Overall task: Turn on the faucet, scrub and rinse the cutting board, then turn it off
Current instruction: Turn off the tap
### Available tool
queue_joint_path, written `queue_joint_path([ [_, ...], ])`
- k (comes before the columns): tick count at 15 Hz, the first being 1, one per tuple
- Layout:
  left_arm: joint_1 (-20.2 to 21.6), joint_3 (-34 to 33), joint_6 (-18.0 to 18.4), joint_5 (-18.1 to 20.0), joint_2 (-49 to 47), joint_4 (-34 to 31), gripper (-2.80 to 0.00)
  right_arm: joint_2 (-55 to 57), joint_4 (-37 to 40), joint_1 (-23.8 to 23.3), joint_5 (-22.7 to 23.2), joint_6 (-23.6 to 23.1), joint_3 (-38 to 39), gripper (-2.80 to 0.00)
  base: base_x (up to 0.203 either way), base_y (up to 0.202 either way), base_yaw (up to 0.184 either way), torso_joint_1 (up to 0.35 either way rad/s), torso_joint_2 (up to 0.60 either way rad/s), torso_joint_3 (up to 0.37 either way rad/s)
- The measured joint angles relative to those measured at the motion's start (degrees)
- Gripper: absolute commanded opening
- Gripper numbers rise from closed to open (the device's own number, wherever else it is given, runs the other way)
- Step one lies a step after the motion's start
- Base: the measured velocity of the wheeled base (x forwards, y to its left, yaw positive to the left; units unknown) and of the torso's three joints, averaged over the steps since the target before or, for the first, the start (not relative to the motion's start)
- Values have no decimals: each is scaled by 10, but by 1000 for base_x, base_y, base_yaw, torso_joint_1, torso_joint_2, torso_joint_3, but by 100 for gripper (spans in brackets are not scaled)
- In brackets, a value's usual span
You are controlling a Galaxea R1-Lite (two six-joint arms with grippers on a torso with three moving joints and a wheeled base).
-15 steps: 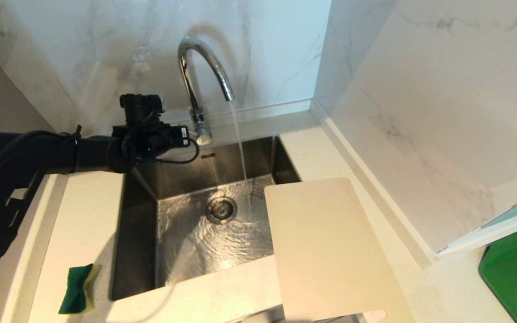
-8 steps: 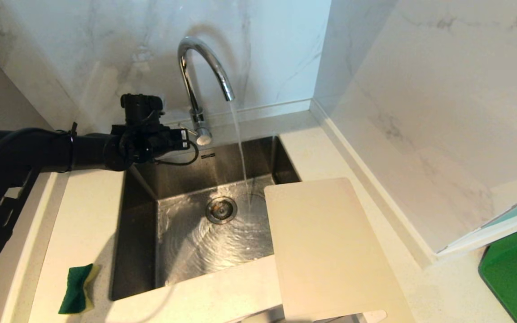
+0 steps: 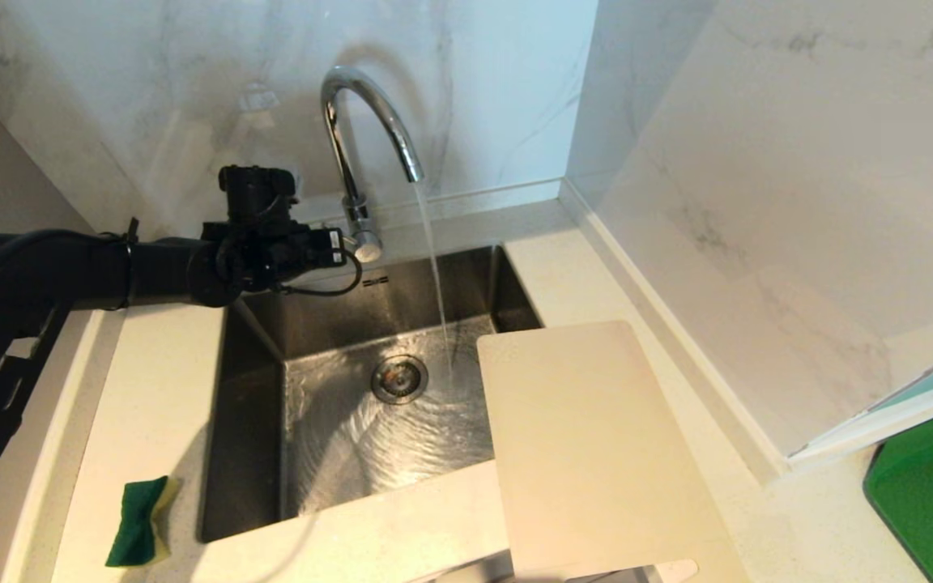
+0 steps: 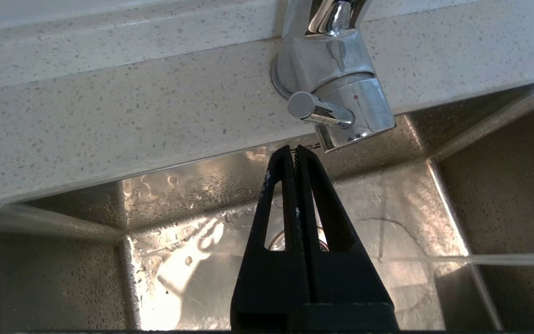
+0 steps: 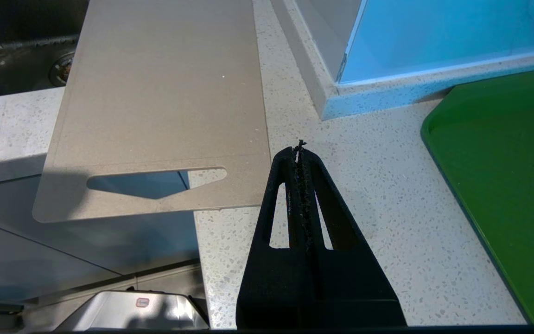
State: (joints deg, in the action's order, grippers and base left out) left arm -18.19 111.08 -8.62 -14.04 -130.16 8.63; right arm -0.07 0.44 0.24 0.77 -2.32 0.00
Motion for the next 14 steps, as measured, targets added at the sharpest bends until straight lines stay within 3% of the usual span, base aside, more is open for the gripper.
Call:
queue_joint_path([
  [14, -2, 2, -16, 3, 6, 4, -280, 0, 0, 0, 0, 0, 0, -280, 0, 0, 0, 0, 0, 0],
])
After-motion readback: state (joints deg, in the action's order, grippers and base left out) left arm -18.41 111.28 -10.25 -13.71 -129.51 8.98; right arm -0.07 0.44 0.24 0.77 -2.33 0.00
